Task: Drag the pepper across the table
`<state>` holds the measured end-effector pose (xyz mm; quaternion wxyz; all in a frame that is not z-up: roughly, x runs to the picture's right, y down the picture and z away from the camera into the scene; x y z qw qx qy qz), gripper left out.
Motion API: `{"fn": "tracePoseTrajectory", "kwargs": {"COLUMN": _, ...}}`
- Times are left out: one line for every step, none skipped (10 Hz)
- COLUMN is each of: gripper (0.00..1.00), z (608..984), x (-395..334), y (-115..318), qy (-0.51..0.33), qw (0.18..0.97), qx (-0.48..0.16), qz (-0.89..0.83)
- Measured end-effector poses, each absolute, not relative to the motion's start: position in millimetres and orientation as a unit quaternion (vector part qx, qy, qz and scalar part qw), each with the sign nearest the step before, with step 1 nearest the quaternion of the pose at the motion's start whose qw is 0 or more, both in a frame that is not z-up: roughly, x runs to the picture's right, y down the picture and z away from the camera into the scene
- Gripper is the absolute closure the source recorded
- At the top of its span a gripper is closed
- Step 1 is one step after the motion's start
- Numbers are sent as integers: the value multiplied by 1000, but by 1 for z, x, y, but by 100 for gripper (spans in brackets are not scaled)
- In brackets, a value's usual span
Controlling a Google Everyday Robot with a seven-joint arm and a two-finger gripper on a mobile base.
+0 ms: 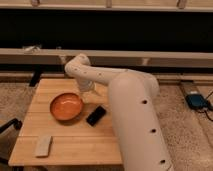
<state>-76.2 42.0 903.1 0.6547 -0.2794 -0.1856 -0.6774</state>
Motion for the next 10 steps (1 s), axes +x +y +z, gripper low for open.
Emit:
{"fn": "tracePoseTrajectory", "kwargs": {"gripper": 20, "z": 906, "x": -57, "y": 37, "qy": -185, "qw": 671, "qx": -274, "qz": -664}}
{"fn": "tracePoseTrajectory", "kwargs": {"gripper": 20, "z": 906, "x": -47, "y": 34, "qy": -187, "qw": 683, "qx": -267, "qz": -654}}
{"fn": "tracePoseTrajectory", "kwargs": {"gripper": 20, "z": 906, "x": -37, "y": 32, "qy": -188, "qw": 696, "qx": -262, "qz": -642}}
{"fn": "tracePoseTrajectory", "kwargs": {"gripper": 20, "z": 908, "x": -30, "y": 31, "qy": -189, "qw": 704, "qx": -261, "qz": -633}}
{"fn": "tracePoseTrajectory", "kwargs": {"gripper": 20, "z": 913, "x": -17, "y": 32, "qy": -188, "qw": 713, "qx": -264, "qz": -621}}
{"fn": "tracePoseTrajectory", "kwargs": {"gripper": 20, "z": 918, "x": -6, "y": 31, "qy": -187, "qw": 721, "qx": -267, "qz": -611}}
{"fn": "tracePoseTrajectory", "kwargs": {"gripper": 20, "z": 926, "x": 2, "y": 32, "qy": -188, "qw": 728, "qx": -271, "qz": -602}}
{"fn": "tracePoseTrajectory", "kwargs": {"gripper": 20, "z": 933, "x": 7, "y": 33, "qy": -188, "qw": 731, "qx": -273, "qz": -596}}
{"fn": "tracePoseTrajectory", "kwargs": {"gripper": 20, "z": 940, "x": 13, "y": 34, "qy": -189, "qw": 734, "qx": -277, "qz": -590}}
{"fn": "tracePoseTrajectory", "kwargs": {"gripper": 20, "z": 946, "x": 17, "y": 35, "qy": -189, "qw": 737, "qx": -281, "qz": -585}}
